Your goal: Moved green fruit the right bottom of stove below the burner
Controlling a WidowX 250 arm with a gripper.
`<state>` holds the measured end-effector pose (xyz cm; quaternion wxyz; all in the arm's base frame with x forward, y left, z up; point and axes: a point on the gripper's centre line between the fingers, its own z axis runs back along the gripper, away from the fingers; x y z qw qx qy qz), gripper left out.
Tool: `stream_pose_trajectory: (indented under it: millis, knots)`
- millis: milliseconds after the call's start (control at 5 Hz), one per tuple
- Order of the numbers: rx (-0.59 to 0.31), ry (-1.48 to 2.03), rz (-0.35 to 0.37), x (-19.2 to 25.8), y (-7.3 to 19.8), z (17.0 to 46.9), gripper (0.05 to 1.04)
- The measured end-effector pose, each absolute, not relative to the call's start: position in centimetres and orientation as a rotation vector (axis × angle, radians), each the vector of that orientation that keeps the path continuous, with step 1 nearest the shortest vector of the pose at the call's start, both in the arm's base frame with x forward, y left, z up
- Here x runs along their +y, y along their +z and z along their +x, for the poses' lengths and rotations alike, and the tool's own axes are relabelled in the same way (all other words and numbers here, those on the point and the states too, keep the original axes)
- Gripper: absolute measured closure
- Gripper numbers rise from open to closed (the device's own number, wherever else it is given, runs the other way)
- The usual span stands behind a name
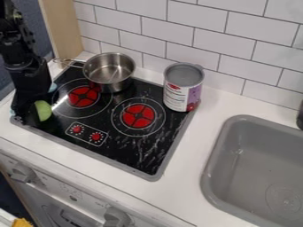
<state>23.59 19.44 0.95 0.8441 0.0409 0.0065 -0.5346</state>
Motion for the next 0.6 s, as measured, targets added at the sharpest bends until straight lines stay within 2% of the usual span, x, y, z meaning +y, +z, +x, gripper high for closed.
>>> stream_pose_trajectory:
  millis: [400,600]
  knots:
    - [-0.016,-1.149,0.068,19.0,0.9,23.8,0.397]
    - [-0.048,-1.188,0.104,19.0,2.6,24.2,0.397]
